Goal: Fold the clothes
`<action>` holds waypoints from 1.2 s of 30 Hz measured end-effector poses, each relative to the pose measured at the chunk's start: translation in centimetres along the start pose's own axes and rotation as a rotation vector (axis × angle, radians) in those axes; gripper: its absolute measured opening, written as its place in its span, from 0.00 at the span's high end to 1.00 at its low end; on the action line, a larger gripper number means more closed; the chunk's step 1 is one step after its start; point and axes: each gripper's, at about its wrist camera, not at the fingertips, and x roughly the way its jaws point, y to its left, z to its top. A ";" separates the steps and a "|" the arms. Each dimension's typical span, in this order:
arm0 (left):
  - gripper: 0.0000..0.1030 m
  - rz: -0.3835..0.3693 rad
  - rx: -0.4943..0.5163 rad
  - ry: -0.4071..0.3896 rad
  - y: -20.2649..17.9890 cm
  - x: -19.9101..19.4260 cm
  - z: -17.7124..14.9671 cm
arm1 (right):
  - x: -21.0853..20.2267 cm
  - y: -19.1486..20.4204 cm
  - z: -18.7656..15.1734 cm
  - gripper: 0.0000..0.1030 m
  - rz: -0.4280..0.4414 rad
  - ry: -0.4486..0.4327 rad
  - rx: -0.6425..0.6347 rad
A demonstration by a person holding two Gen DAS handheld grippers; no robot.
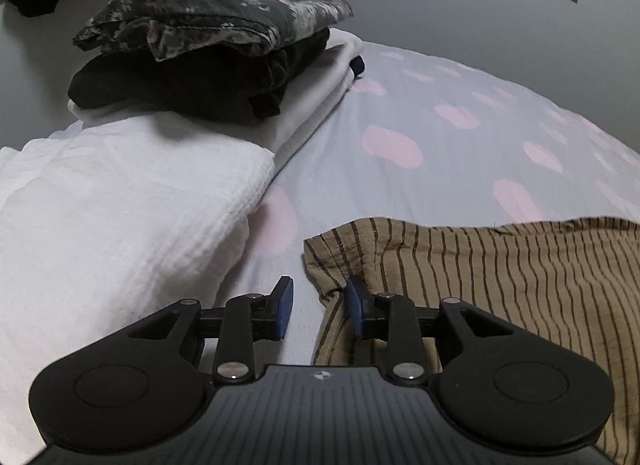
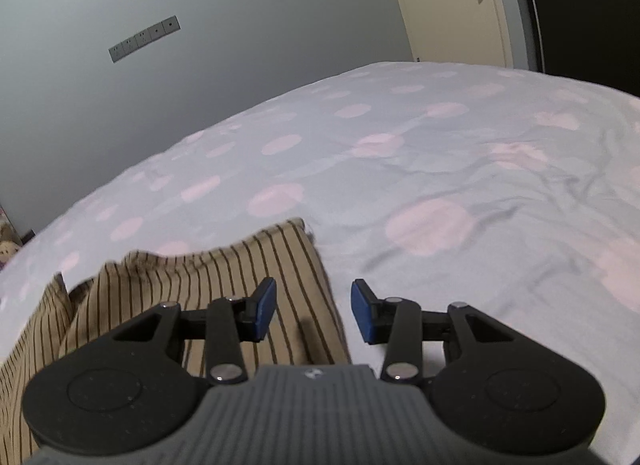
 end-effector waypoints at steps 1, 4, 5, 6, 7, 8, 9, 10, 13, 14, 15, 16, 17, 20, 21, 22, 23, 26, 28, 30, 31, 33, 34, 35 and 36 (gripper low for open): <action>0.67 -0.002 0.001 0.000 0.0 0.1 -0.1 | 0.6 -0.1 0.2 0.56 0.010 0.007 0.013; 0.67 -0.013 0.003 -0.006 0.0 0.4 -0.2 | 2.5 -0.5 0.8 0.56 0.031 0.038 0.049; 0.67 -0.018 0.005 -0.010 0.0 0.4 -0.3 | 3.1 -0.7 0.9 0.57 0.028 0.053 0.064; 0.67 -0.026 0.008 -0.015 -0.1 0.5 -0.4 | 3.8 -1.1 1.0 0.57 0.033 0.072 0.084; 0.67 -0.035 0.016 -0.021 -0.3 0.5 -0.5 | 4.4 -1.6 1.1 0.57 0.046 0.096 0.111; 0.67 -0.046 0.026 -0.028 -0.5 0.5 -0.7 | 4.8 -1.9 1.1 0.60 0.056 0.108 0.128; 0.76 -0.056 0.036 -0.034 -0.7 0.5 -0.8 | 5.0 -2.1 1.1 0.71 0.062 0.109 0.137; 0.83 -0.061 0.051 -0.043 -0.9 0.4 -0.9 | 5.2 -2.2 1.2 0.80 0.070 0.114 0.138; 0.97 -0.029 0.090 -0.072 -1.6 0.1 -1.2 | 5.1 -1.9 1.3 0.98 0.075 0.105 0.116; 0.98 -0.007 0.095 -0.081 -1.6 -0.1 -1.1 | 5.0 -2.0 1.4 0.98 0.061 0.092 0.111; 0.98 0.020 0.090 -0.090 -1.4 -0.1 -1.0 | 4.8 -2.1 1.5 0.99 0.036 0.076 0.111; 0.98 0.052 0.080 -0.099 -1.1 -0.2 -0.9 | 4.6 -2.3 1.6 0.99 0.012 0.061 0.110; 0.98 0.068 0.067 -0.101 -0.7 -0.2 -0.7 | 4.5 -2.5 1.7 0.99 -0.010 0.048 0.117; 0.98 0.090 0.032 -0.097 0.2 -0.2 -0.3 | 4.4 -3.5 1.9 0.99 -0.054 0.032 0.153; 0.98 0.103 0.041 -0.101 0.1 -0.2 -0.3 | 4.4 -3.8 2.0 0.99 -0.062 0.032 0.162; 0.98 0.117 0.049 -0.104 0.0 -0.2 -0.3 | 4.5 -4.0 2.0 0.99 -0.068 0.034 0.169; 0.98 0.124 0.054 -0.103 0.0 -0.2 -0.3 | 4.5 -4.1 2.0 0.99 -0.071 0.036 0.173; 0.96 0.109 0.041 -0.080 0.1 0.0 -0.1 | 4.4 -4.6 2.2 0.92 -0.072 0.046 0.201; 0.94 0.081 0.002 -0.076 0.6 -0.3 0.2 | 4.0 -5.2 2.3 0.87 -0.046 0.057 0.260; 0.78 0.049 -0.013 -0.084 0.9 -1.5 0.3 | 3.3 -5.9 2.4 0.67 -0.016 0.059 0.325; 0.75 0.037 -0.016 -0.089 1.1 -2.1 0.3 | 2.9 -6.1 2.4 0.67 -0.005 0.058 0.345; 0.65 0.024 -0.024 -0.079 1.3 -3.3 0.2 | 1.7 -6.1 2.2 0.67 -0.008 0.064 0.342; 0.63 0.012 -0.032 -0.064 1.5 -3.9 0.0 | 1.1 -6.0 2.0 0.67 -0.012 0.069 0.337; 0.61 0.002 -0.038 -0.043 1.6 -4.3 -0.2 | 0.5 -6.0 1.8 0.67 -0.014 0.076 0.338; 0.59 -0.008 -0.043 -0.020 1.7 -4.7 -0.4 | -0.1 -6.0 1.5 0.67 -0.012 0.089 0.348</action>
